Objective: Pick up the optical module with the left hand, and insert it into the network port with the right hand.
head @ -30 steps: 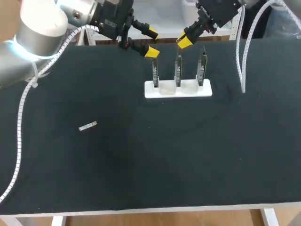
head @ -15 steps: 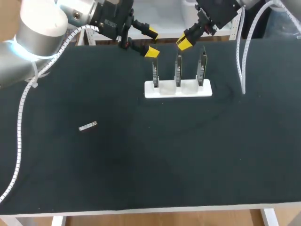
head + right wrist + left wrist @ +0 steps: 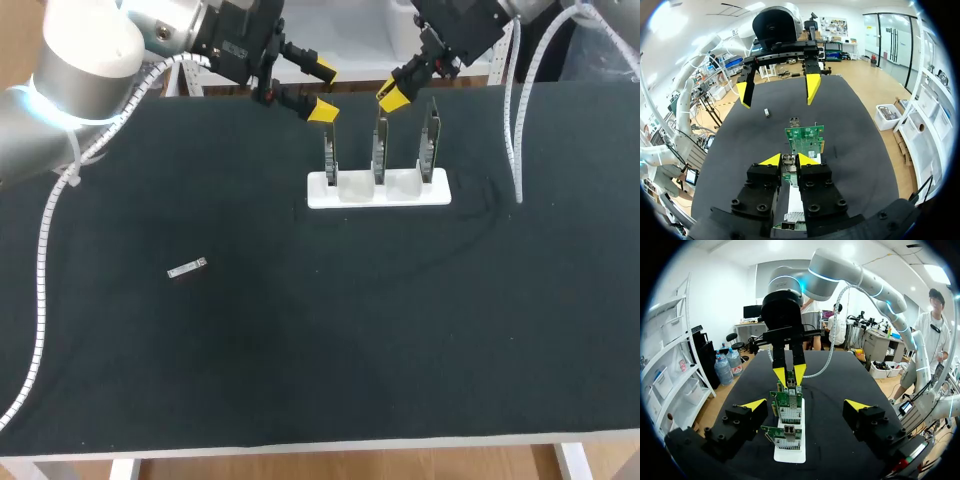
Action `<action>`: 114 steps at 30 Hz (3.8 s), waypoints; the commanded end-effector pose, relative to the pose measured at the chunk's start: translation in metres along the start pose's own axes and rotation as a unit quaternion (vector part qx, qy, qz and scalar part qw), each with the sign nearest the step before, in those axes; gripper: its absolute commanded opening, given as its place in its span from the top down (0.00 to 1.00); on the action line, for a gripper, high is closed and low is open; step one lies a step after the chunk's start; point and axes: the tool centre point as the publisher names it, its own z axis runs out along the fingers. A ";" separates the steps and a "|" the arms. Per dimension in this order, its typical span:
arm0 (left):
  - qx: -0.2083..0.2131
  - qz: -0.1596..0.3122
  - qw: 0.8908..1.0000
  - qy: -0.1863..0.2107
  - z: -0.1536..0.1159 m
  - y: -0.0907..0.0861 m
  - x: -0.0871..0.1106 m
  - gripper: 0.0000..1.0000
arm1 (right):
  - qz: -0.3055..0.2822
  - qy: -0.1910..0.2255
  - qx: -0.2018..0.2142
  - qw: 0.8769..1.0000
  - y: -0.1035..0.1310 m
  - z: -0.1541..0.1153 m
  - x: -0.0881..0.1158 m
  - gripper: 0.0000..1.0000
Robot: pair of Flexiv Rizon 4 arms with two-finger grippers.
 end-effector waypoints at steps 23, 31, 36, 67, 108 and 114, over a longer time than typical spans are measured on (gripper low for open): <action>0.001 0.001 1.000 0.001 0.000 0.001 0.000 0.00 | -0.012 -0.014 -0.037 0.999 -0.012 -0.013 -0.015 0.00; 0.001 0.001 1.000 0.001 0.000 0.001 0.000 0.00 | -0.023 -0.017 -0.030 0.999 -0.011 -0.020 -0.023 0.00; 0.001 0.001 1.000 0.001 0.000 0.001 0.000 0.00 | -0.027 -0.017 -0.024 0.999 -0.009 -0.024 -0.024 0.00; 0.001 0.001 1.000 0.001 0.000 0.001 0.000 0.00 | -0.025 -0.037 -0.010 0.999 -0.006 -0.035 -0.020 1.00; 0.001 0.001 1.000 0.001 0.000 0.001 0.000 0.00 | -0.032 -0.037 -0.032 0.998 -0.008 -0.013 -0.028 1.00; 0.001 0.001 1.000 0.001 0.000 0.001 0.000 0.00 | -0.031 -0.037 -0.034 0.998 -0.009 -0.012 -0.027 1.00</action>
